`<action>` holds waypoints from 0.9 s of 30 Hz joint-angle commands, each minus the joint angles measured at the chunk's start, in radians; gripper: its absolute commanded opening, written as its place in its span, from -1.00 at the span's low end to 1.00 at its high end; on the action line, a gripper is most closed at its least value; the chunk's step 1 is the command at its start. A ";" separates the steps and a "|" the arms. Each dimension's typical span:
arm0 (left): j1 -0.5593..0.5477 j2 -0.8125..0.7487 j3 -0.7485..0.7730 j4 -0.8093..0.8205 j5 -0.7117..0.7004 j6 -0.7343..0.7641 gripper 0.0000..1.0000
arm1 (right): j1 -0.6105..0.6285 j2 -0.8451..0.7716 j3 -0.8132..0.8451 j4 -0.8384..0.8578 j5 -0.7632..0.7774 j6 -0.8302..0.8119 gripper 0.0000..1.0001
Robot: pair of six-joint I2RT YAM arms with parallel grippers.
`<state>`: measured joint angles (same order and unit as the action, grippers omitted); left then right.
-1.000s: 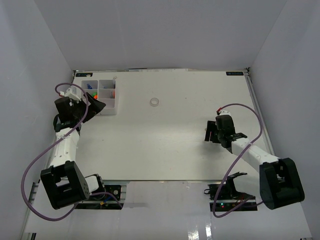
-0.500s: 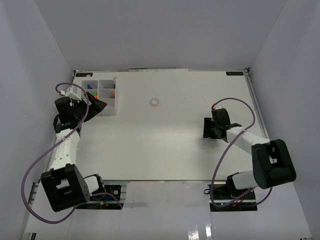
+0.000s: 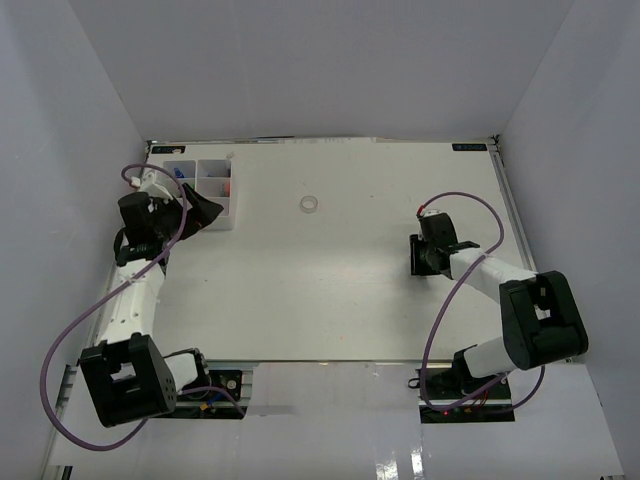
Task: Sort the stationery into containers
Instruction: Pick up the stationery from the center of the board.
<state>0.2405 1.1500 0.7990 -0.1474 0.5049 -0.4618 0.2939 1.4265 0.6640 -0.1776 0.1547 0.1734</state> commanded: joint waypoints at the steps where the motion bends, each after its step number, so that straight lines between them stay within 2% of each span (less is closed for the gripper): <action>1: -0.044 -0.044 0.002 0.014 0.006 0.018 0.96 | 0.033 0.038 0.028 -0.033 -0.055 -0.009 -0.18; 9: -0.183 -0.058 -0.004 -0.007 0.047 -0.021 0.96 | 0.100 0.017 0.031 -0.020 -0.031 -0.032 -0.52; 14: -0.305 -0.052 -0.007 -0.003 0.072 -0.083 0.96 | 0.189 -0.056 -0.001 0.039 -0.027 -0.057 -0.59; 20: -0.509 -0.044 0.025 0.015 0.023 -0.173 0.96 | 0.338 -0.259 -0.086 0.275 -0.119 -0.069 -0.64; 24: -0.648 0.003 0.069 0.032 0.004 -0.210 0.93 | 0.404 -0.328 -0.104 0.447 -0.204 -0.075 -0.64; 27: -0.725 0.050 0.104 0.045 -0.041 -0.225 0.90 | 0.421 -0.362 -0.104 0.516 -0.250 -0.083 -0.64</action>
<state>-0.4213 1.1748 0.8448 -0.1398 0.5129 -0.6487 0.6983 1.0996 0.5655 0.1593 -0.0166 0.1120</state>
